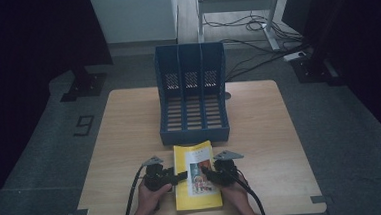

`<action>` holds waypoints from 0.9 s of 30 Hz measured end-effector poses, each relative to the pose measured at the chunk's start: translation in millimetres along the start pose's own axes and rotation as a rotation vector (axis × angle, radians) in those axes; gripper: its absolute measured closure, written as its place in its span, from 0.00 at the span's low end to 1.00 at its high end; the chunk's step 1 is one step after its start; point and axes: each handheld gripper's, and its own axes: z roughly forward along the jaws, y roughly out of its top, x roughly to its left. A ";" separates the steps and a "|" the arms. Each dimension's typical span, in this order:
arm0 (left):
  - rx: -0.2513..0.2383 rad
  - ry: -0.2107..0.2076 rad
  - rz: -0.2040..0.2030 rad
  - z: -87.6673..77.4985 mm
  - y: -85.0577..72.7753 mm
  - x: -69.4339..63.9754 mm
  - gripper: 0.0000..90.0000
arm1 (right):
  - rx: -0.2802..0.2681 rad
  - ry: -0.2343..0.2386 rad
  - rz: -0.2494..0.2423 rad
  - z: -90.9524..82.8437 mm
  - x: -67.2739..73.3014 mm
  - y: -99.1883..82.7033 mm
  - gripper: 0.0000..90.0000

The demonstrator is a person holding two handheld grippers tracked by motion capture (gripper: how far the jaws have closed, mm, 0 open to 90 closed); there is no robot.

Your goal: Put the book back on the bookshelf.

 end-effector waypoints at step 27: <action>0.002 -0.046 -0.048 -3.8 -0.4 9.8 0.64 | 0.088 -0.101 -0.055 -1.8 -2.8 4.1 0.32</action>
